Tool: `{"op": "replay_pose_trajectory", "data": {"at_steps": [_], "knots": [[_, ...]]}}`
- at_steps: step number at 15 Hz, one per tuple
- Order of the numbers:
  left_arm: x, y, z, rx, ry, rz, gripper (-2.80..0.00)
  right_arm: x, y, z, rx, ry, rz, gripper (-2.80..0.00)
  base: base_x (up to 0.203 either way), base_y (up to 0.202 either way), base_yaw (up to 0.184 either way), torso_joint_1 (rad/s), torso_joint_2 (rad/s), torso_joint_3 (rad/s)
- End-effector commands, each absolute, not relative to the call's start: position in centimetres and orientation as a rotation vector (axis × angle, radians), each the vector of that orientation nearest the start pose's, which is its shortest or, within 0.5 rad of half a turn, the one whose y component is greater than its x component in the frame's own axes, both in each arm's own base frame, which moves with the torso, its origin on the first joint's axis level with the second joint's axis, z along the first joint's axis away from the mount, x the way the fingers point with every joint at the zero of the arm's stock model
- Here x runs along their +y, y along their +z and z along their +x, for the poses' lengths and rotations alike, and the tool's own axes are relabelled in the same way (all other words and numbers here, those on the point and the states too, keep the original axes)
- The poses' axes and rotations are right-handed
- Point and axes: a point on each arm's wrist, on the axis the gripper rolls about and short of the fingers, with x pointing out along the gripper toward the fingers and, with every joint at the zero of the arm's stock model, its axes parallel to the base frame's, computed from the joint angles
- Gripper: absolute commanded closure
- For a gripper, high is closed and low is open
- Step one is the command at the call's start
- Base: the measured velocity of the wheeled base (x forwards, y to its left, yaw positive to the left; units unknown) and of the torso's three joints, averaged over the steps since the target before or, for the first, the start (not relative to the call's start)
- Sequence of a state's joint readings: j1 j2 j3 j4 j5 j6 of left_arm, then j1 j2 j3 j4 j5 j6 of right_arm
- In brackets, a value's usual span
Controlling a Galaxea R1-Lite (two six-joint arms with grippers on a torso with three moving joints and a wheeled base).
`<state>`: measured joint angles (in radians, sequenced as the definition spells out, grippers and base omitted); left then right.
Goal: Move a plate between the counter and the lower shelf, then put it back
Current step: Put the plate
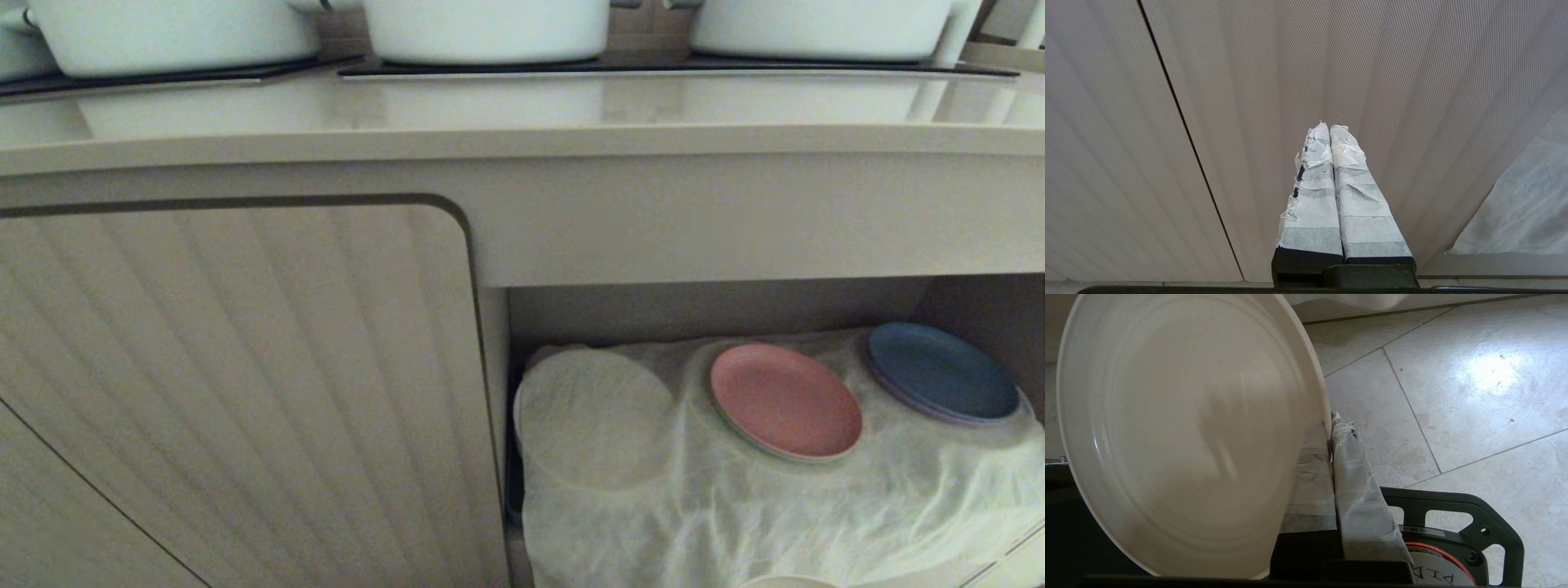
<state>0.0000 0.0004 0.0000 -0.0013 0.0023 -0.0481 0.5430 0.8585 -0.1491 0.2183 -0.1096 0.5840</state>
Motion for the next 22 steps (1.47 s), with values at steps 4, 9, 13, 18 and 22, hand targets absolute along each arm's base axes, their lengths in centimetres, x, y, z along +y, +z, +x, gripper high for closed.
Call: {"op": "replay_pose_trajectory", "data": {"at_steps": [4, 9, 13, 18, 22], "knots": [[0.01, 7.56, -2.28, -0.002, 0.003, -0.049, 0.0, 2.24, 8.92, 4.18, 0.961, 0.128, 0.24, 0.0, 0.0, 0.0, 0.0, 0.034, -0.14, -0.111], [0.01, 7.56, -2.28, -0.002, 0.003, -0.049, 0.0, 2.24, 8.92, 4.18, 0.961, 0.13, 0.239, 0.0, 0.0, 0.0, 0.0, 0.132, -0.4, -0.287], [0.01, 7.56, -2.28, -0.002, 0.003, -0.049, 0.0, 2.27, 8.95, 4.2, 0.961, 0.133, 0.238, 0.0, 0.0, 0.0, 0.0, 0.175, -0.48, -0.291], [0.01, 7.56, -2.28, -0.002, 0.003, -0.049, 0.0, 2.29, 9.03, 4.23, 0.957, 0.134, 0.24, 0.0, 0.0, 0.0, 0.0, 0.194, -0.47, -0.28], [0.01, 7.56, -2.28, -0.002, 0.003, -0.049, 0.0, 2.31, 9.14, 4.27, 0.955, 0.135, 0.241, 0.0, 0.0, 0.0, 0.0, 0.219, -0.5, -0.279]]}}
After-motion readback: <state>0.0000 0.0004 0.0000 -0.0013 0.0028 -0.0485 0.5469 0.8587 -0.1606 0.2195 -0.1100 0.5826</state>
